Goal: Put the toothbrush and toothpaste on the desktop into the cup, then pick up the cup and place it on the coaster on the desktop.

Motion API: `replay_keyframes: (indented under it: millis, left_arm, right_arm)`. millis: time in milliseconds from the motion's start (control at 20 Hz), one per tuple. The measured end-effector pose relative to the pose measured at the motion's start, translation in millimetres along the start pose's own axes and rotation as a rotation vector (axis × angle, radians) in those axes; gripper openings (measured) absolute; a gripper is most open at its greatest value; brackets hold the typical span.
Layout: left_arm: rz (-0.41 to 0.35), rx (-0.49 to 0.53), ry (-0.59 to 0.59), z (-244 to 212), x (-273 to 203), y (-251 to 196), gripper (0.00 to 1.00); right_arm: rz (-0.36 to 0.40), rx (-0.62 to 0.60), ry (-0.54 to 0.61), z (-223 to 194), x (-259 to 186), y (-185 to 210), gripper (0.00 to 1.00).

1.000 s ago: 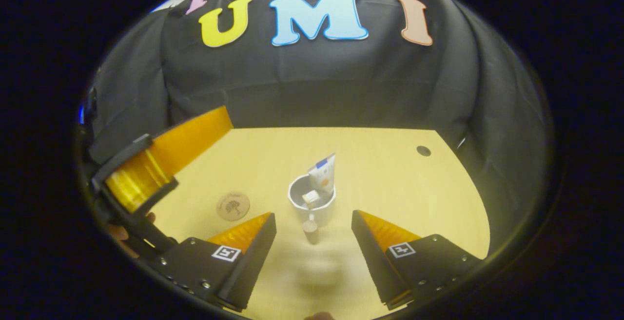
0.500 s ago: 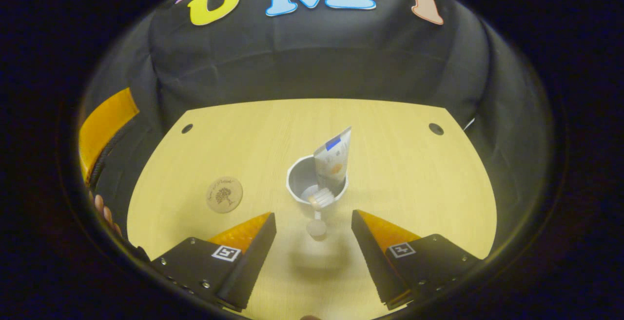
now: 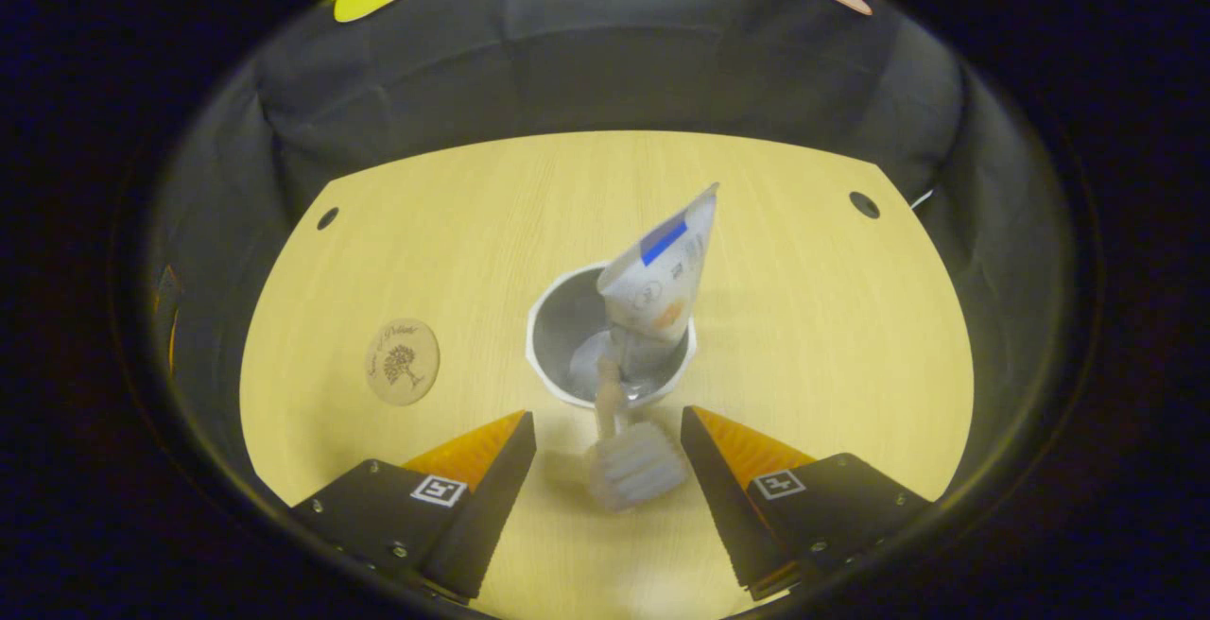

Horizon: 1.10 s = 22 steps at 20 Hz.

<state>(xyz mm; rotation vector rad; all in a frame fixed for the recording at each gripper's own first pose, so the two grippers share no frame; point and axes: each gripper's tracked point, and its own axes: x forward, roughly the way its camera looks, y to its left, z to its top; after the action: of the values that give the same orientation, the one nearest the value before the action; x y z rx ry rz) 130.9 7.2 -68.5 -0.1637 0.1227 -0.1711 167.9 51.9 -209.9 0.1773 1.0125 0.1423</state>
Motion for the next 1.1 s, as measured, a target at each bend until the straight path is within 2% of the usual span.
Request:
replay_keyframes:
  millis: [250,500,550,650,700,750,800,850,950,1100]
  left_arm:
    - [0.000,-0.008,0.013,-3,-1,2,0.95]
    - [-0.001,-0.011,0.031,-9,3,4,0.95]
    - [-0.001,-0.013,0.037,-11,4,3,0.95]
    - [-0.005,-0.017,0.046,-14,4,2,0.96]
    - [-0.009,-0.020,0.048,-14,4,1,0.92]
    - [-0.011,-0.024,0.052,-17,5,0,0.92]
    - [-0.012,-0.027,0.059,-19,7,0,0.92]
    - [-0.013,-0.029,0.064,-21,8,-2,0.95]
    - [-0.017,-0.031,0.070,-22,7,-4,0.92]
    - [-0.016,-0.032,0.073,-24,7,-4,0.92]
  right_arm:
    - [-0.026,-0.023,0.057,-4,17,-1,0.91]
    - [-0.033,-0.017,0.101,-7,28,-3,0.77]
    - [-0.036,-0.019,0.107,-9,31,-5,0.77]
    - [-0.035,-0.016,0.117,-8,32,-7,0.65]
    - [-0.030,-0.014,0.123,-8,32,-7,0.63]
    - [-0.027,-0.009,0.134,-9,31,-7,0.63]
    - [-0.024,-0.012,0.137,-11,34,-7,0.56]
    - [-0.028,-0.019,0.141,-13,35,-8,0.58]
    - [-0.032,-0.006,0.143,-14,35,-8,0.30]
    - [-0.031,-0.024,0.145,-13,35,-10,0.28]
